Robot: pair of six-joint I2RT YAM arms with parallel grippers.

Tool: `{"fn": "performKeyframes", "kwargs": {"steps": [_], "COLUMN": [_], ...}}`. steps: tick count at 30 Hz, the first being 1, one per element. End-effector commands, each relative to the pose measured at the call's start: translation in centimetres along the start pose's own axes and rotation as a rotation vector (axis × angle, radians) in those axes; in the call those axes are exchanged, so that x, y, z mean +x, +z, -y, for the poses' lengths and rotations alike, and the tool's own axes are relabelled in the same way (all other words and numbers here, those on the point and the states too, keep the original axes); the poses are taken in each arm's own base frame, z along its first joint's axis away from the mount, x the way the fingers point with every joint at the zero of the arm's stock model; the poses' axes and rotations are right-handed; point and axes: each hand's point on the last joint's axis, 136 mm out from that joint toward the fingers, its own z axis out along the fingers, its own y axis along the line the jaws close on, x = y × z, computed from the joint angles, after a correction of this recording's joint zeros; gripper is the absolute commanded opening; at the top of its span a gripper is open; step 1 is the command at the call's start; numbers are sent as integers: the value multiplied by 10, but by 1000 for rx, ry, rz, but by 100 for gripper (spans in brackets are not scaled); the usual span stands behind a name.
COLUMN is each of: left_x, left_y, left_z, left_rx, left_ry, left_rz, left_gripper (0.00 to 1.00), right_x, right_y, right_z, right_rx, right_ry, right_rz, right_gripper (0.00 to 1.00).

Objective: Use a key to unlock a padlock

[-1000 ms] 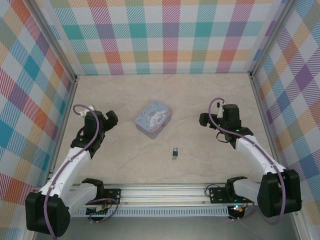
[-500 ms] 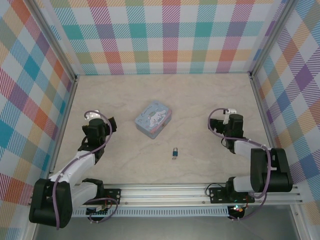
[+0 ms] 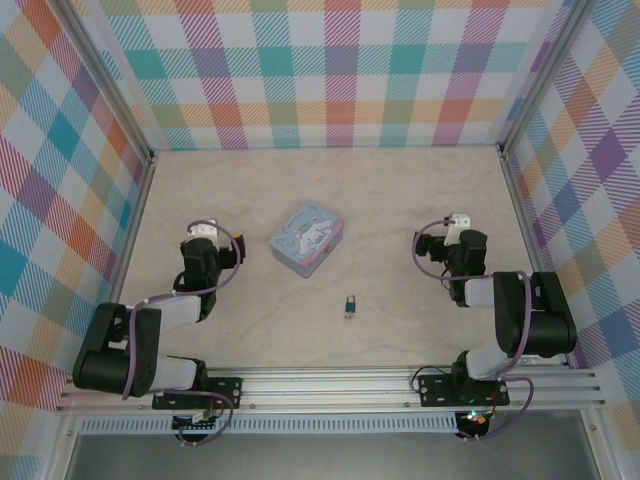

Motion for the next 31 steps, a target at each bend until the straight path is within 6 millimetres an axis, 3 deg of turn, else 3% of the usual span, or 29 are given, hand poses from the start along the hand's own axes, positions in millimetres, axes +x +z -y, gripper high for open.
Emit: {"fn": "performKeyframes", "kwargs": {"steps": [1,7,11,31], "left_x": [-8,7,9,8], "left_y": [5,20,33,32], "left_z": [5,9,1,-3], "left_rx": [48,72,23,26], "left_ry": [1,11,-9,-28], "left_rz": [77,57,-19,-13], "left_gripper": [100,100,100,100], "right_x": [-11,-11,-11,-11], "right_y": [2,2,2,2], "right_z": [-2,-3,-2,-5], "right_rx": [-22,-21,-21,-35], "right_ry": [-16,-17,-16,-24], "right_rz": [28,29,29,26], "right_gripper": [100,100,100,100]}}
